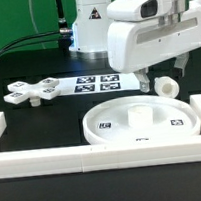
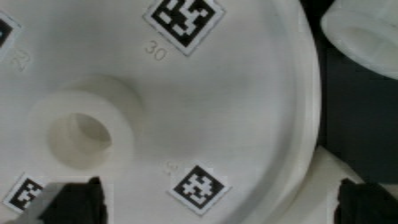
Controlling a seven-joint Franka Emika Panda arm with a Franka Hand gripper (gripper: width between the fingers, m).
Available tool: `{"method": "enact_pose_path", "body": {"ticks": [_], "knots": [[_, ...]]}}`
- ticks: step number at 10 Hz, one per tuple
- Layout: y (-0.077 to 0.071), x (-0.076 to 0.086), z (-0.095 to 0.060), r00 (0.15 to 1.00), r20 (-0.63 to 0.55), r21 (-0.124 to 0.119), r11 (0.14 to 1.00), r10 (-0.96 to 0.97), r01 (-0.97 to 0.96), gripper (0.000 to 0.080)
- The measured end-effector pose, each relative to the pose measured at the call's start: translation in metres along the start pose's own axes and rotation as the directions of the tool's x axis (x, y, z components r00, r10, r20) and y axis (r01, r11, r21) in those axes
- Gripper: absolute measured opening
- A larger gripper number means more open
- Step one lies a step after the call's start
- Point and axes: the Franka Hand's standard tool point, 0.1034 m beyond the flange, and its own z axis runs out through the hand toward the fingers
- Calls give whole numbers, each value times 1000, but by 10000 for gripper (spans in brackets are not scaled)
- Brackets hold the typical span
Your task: Assemble round table
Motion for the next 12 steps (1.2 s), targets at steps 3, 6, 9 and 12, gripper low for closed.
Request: {"method": "enact_pose_path", "body": {"ticks": [3,6,9,12], "knots": [[0,0,0,999,0,2,999,33,-33,649],[-21,-13,6,864,32,14,864,502,-503,649],[-36,-18,13,721,56,30,721,690,-692,649],[-37,-18,13,728,70,30,728,683,-685,649]]}}
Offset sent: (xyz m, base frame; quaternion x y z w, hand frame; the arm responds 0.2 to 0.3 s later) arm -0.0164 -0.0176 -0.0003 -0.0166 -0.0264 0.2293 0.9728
